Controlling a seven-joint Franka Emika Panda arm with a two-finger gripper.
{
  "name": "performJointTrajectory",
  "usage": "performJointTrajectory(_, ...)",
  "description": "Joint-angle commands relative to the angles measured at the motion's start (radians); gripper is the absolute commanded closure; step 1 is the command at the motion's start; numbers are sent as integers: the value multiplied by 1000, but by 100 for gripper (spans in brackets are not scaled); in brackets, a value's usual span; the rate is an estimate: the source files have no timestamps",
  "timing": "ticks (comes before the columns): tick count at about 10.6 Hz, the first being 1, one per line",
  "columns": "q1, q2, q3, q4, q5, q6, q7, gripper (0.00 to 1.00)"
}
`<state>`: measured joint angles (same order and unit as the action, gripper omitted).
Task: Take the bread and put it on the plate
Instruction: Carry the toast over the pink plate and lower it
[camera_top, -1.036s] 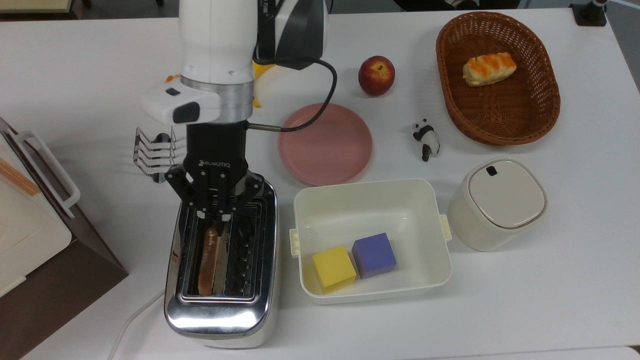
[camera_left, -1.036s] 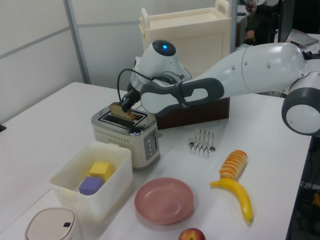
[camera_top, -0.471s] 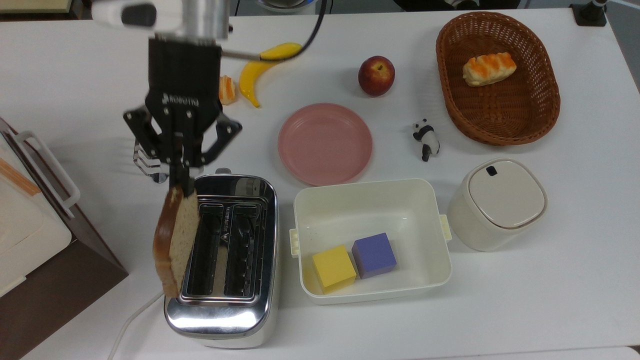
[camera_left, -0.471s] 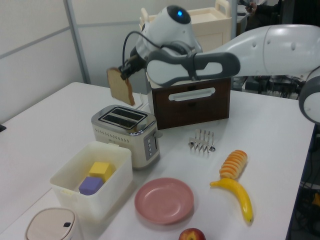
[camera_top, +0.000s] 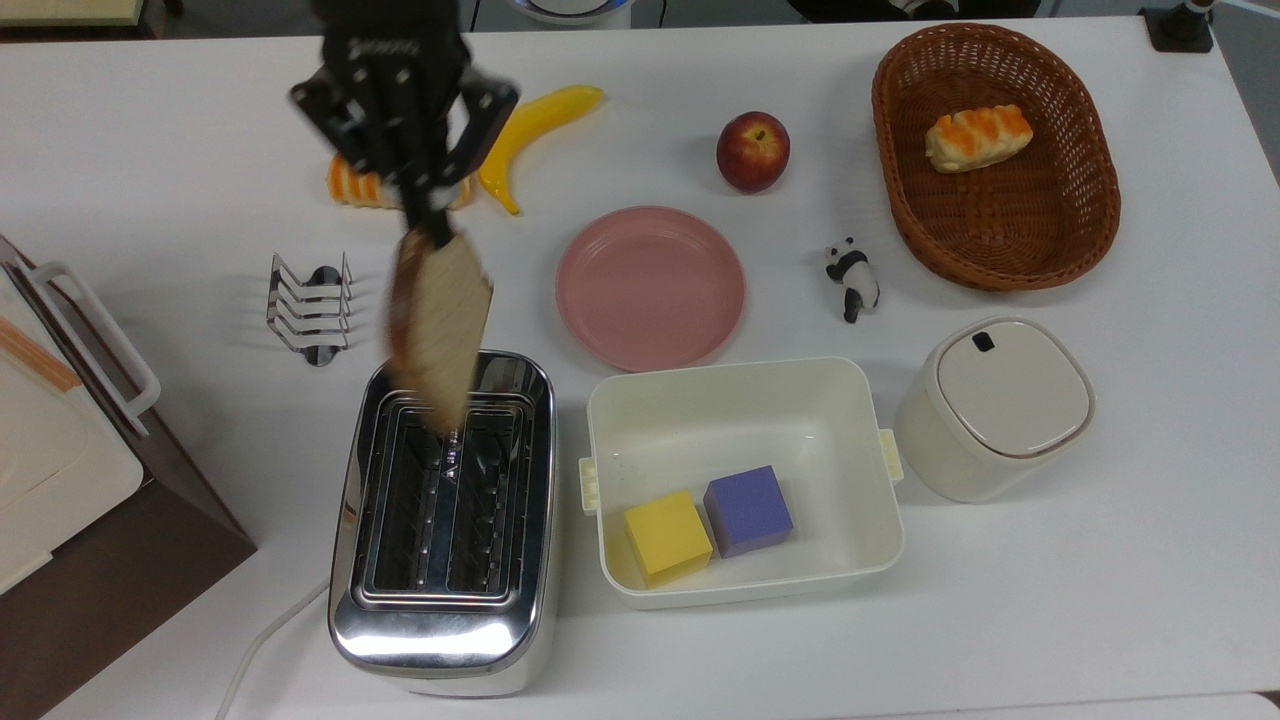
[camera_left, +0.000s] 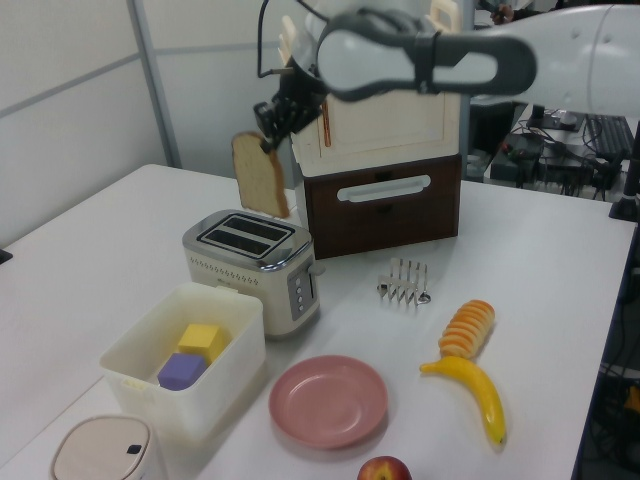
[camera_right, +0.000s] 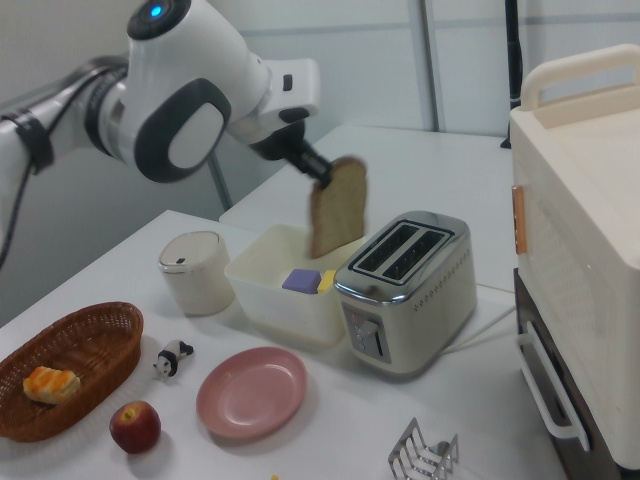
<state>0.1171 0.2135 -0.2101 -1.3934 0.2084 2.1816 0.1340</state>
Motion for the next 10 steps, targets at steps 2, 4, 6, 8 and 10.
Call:
performJointTrajectory(2,6,-56,-46,-53,273,-468,-160,100)
performJointTrajectory(4,6,-45,-51,-76,331,-578,-189,100)
performJointTrajectory(6,7,-7,-51,-127,339,-579,-224,100)
performJointTrajectory(8,10,58,-49,-130,347,-579,-226,100)
performJointTrajectory(10,32,98,-49,-128,382,-577,-228,100)
